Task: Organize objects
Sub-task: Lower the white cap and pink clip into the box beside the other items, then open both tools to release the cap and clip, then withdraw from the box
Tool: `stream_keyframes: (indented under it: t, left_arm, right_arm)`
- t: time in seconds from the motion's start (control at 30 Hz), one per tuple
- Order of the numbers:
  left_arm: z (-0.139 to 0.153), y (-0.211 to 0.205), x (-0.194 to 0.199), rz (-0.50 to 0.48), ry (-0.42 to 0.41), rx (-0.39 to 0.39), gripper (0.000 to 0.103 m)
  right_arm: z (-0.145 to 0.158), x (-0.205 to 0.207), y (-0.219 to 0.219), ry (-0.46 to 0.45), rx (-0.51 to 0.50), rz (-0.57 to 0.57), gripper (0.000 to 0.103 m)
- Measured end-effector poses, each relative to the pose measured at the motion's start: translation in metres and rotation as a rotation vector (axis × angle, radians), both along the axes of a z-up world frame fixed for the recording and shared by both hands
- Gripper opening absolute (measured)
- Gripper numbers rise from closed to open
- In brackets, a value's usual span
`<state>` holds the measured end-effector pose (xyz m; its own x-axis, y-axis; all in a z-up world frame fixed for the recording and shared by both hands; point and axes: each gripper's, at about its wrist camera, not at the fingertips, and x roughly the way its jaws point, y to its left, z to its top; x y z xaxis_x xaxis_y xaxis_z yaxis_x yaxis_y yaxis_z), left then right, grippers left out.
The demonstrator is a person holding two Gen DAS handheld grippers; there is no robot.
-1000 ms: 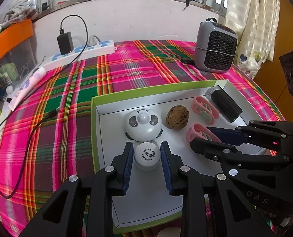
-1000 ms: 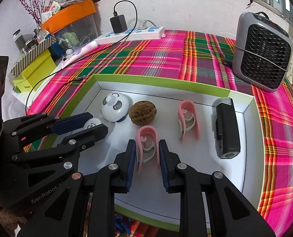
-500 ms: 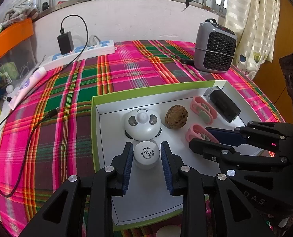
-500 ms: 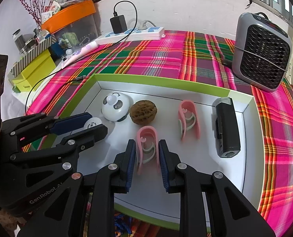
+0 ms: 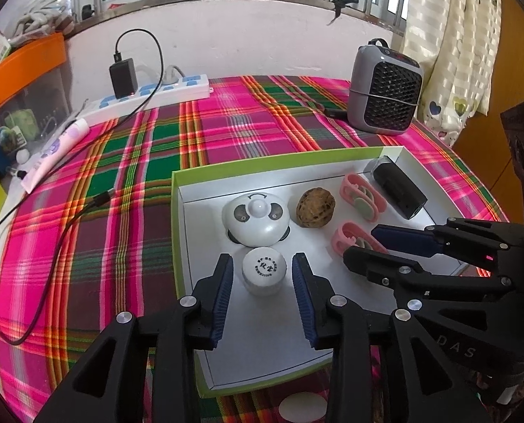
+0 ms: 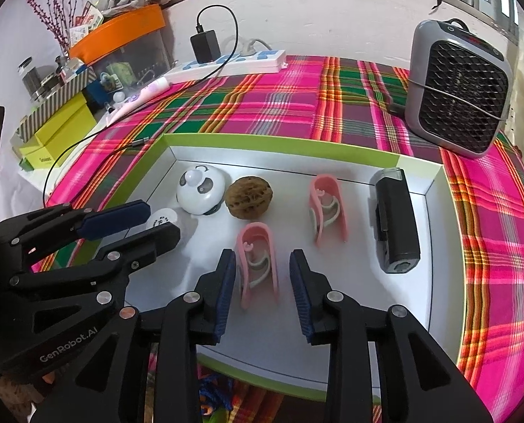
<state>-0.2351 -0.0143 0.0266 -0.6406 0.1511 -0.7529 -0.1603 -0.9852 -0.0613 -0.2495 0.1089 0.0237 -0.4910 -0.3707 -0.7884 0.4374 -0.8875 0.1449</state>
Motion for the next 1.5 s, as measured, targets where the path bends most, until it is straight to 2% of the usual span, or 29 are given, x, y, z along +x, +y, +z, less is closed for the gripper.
stream_keyframes:
  t: [0.7, 1.5]
  left_arm:
    - [0.015, -0.005, 0.029, 0.017, 0.039, 0.016, 0.034]
    - [0.027, -0.008, 0.087, 0.049, 0.093, 0.02, 0.037]
  right_arm:
    - [0.015, 0.027, 0.008, 0.044, -0.012, -0.028, 0.033]
    - [0.037, 0.09, 0.013, 0.165, -0.009, -0.062, 0.033]
